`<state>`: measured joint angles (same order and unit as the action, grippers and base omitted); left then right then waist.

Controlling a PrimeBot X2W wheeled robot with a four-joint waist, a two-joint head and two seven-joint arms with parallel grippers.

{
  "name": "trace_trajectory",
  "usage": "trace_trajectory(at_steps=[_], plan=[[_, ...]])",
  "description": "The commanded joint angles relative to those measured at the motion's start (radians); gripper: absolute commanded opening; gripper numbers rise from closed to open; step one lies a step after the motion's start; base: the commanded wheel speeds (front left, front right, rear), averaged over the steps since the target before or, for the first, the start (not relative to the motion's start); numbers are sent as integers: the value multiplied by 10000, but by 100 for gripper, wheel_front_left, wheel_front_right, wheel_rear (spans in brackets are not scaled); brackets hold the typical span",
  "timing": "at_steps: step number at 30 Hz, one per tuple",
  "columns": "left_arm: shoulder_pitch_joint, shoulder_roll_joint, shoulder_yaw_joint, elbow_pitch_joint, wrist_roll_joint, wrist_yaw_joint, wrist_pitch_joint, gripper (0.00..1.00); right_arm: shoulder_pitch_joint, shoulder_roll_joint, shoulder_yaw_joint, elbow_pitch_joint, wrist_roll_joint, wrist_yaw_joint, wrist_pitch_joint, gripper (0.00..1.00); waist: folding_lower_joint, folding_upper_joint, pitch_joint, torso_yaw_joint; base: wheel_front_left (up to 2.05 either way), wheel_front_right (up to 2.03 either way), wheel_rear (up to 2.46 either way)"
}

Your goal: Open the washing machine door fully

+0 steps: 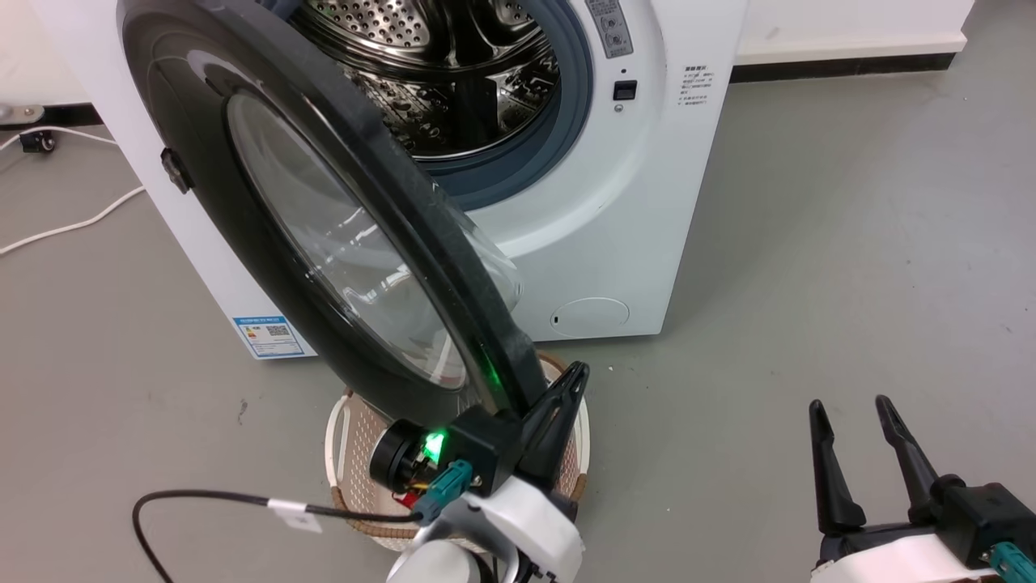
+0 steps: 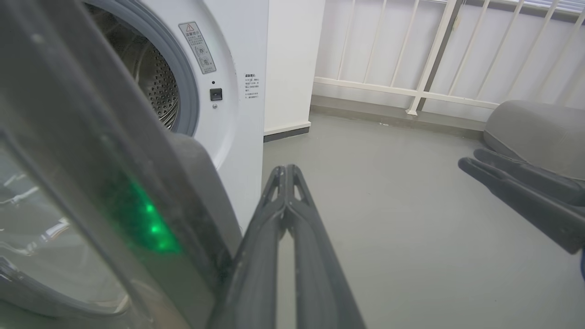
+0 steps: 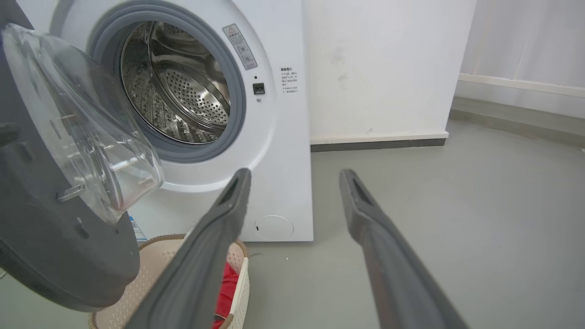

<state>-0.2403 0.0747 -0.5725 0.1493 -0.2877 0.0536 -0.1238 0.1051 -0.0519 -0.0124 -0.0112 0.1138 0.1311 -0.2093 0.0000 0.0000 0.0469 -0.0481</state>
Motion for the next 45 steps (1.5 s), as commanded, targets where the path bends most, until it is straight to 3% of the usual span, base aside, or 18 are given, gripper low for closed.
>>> trace_trajectory(at_steps=[1, 22, 35, 45], plan=[[161, 287, 214, 22, -39, 198, -19, 0, -152, 32, 38, -29, 27, -7, -67, 100, 0, 0, -24, -4, 0, 0, 0], [1640, 1194, 415, -1905, 228, 1230, 380, 0, 306, 32, -70, -121, -127, -7, 111, 100, 0, 0, -431, 725, 0, 0, 0], [2647, 1641, 396, -3229, 342, 1742, 775, 0, 474, 31, -85, -365, -198, -7, 249, 100, 0, 0, -479, 1667, 0, 0, 0], [3258, 1763, 762, -3846, 172, 2289, 790, 0, 528, 31, -180, -623, -175, -7, 318, 100, 0, 0, -382, 2796, 0, 0, 0]])
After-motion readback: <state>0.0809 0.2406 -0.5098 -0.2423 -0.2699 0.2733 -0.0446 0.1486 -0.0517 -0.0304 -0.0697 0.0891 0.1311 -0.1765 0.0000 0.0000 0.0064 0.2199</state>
